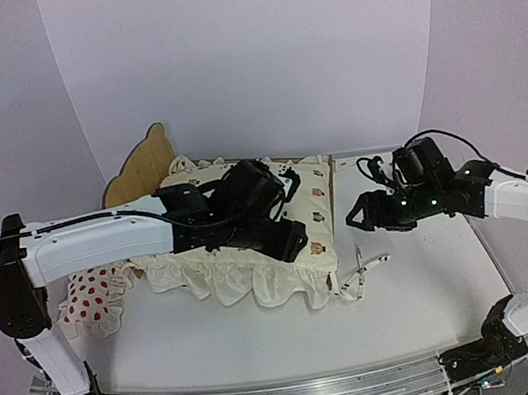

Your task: Set up the pet bed

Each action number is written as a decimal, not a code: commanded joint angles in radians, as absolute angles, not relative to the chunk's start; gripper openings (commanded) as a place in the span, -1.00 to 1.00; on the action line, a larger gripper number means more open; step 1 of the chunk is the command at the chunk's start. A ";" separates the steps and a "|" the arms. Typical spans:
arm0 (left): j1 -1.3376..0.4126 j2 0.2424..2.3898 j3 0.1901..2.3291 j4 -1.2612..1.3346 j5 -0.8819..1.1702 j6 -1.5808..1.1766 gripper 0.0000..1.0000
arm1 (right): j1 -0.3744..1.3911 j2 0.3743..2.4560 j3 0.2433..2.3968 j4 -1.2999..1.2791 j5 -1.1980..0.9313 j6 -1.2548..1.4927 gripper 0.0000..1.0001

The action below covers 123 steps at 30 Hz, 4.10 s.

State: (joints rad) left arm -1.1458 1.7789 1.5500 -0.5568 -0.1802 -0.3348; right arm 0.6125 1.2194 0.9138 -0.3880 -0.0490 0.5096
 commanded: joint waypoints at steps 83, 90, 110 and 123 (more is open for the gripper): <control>-1.105 1.857 1.840 -0.745 -0.625 -0.181 -1.00 | 0.666 1.247 0.965 -0.361 -0.358 0.336 0.02; -1.095 1.775 1.798 -0.719 -0.642 -0.163 -1.00 | 0.671 1.371 1.103 -0.345 -0.399 0.320 -0.11; -1.086 1.685 1.742 -0.714 -0.664 -0.155 -1.00 | 0.744 1.571 1.278 -0.345 -0.384 0.251 -0.33; -1.083 1.536 1.731 -0.740 -0.684 -0.146 -0.99 | 0.765 1.606 1.389 -0.345 -0.533 0.261 -0.23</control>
